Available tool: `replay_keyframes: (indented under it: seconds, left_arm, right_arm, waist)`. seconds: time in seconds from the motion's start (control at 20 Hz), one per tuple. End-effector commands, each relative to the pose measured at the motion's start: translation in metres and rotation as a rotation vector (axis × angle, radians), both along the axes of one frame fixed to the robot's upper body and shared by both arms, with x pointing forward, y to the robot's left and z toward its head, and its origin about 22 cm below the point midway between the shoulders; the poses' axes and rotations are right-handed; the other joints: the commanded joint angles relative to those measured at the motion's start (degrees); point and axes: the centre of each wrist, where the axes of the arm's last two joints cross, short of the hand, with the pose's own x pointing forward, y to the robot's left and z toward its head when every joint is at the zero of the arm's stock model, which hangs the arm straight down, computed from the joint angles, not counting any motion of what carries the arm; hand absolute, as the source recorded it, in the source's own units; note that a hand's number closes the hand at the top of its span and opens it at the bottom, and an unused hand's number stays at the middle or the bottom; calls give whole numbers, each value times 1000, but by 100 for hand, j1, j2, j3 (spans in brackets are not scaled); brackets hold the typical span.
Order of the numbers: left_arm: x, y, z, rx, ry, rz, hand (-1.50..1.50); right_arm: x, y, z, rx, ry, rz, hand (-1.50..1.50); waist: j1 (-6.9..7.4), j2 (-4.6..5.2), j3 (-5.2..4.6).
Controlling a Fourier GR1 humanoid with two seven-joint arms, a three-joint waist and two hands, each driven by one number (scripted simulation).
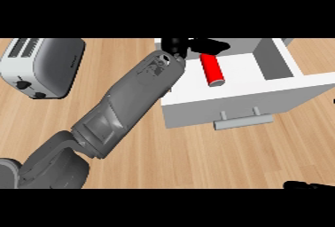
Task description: Pick up the can, place it into the drawer and close the drawer
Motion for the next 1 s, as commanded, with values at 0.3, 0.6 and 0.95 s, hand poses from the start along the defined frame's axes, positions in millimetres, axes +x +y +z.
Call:
replay_keyframes:
  seconds: [0.3,0.6,0.95]
  left_arm:
    - [-1,-6,15,-111,11,-10,-150]
    - [-9,-12,11,-124,-23,-18,-150]
    - [-14,-25,29,-118,-37,-25,-150]
  right_arm:
    - [-1,11,25,-300,-98,8,-150]
    - [22,18,32,-499,-133,-52,-150]
    - [42,46,-2,-765,-79,-78,-150]
  waist:
    - [102,-11,-5]
    - [335,-49,-6]
    - [610,-118,-6]
